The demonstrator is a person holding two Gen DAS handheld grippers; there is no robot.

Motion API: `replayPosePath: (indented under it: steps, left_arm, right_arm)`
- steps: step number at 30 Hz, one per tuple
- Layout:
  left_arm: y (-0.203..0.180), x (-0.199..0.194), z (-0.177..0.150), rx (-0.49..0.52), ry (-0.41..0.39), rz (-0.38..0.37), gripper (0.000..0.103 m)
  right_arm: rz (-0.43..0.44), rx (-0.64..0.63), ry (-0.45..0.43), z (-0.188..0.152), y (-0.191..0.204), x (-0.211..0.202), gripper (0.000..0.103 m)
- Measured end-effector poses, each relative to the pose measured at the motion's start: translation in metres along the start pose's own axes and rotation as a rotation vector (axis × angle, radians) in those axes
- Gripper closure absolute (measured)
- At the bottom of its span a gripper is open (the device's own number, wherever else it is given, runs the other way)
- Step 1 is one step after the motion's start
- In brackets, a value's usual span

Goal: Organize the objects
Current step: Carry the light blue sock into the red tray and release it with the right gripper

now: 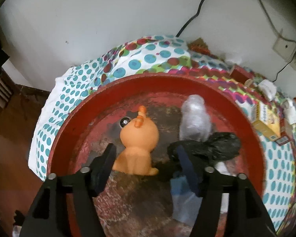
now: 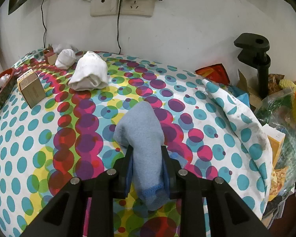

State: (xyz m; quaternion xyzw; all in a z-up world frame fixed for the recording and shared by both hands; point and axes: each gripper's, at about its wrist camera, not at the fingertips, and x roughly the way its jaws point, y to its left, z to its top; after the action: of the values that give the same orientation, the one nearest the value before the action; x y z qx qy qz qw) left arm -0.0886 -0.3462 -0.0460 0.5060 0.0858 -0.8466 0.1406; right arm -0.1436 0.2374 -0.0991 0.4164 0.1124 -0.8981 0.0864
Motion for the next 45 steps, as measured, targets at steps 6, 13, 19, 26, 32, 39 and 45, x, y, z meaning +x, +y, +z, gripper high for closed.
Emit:
replayPosePath:
  steps: [6, 13, 19, 26, 32, 39, 45]
  left_arm:
    - [-0.008, -0.033, -0.013, -0.044, -0.069, 0.021, 0.025]
    - [-0.014, -0.043, -0.042, -0.08, -0.046, 0.054, 0.021]
    - [-0.019, -0.053, -0.063, -0.072, -0.071, 0.116, 0.02]
    - [-0.028, -0.066, -0.066, -0.028, -0.099, 0.115, 0.019]
    - [-0.018, -0.084, -0.066, -0.044, -0.147, 0.111, 0.013]
    - [0.004, -0.091, -0.066, -0.099, -0.152, 0.12, 0.013]
    - [0.029, -0.093, -0.068, -0.163, -0.145, 0.115, 0.013]
  right_arm:
    - [-0.026, 0.042, 0.014, 0.002, 0.001, 0.001, 0.079]
    - [-0.033, 0.096, 0.043, 0.007, 0.008, -0.006, 0.079]
    - [0.037, 0.101, 0.018, 0.017, 0.032, -0.032, 0.079]
    - [0.133, 0.019, -0.035, 0.041, 0.094, -0.068, 0.079]
    - [0.267, -0.062, -0.065, 0.059, 0.165, -0.091, 0.079]
    - [0.403, -0.142, -0.064, 0.07, 0.249, -0.099, 0.079]
    - [0.477, -0.19, -0.036, 0.075, 0.31, -0.091, 0.079]
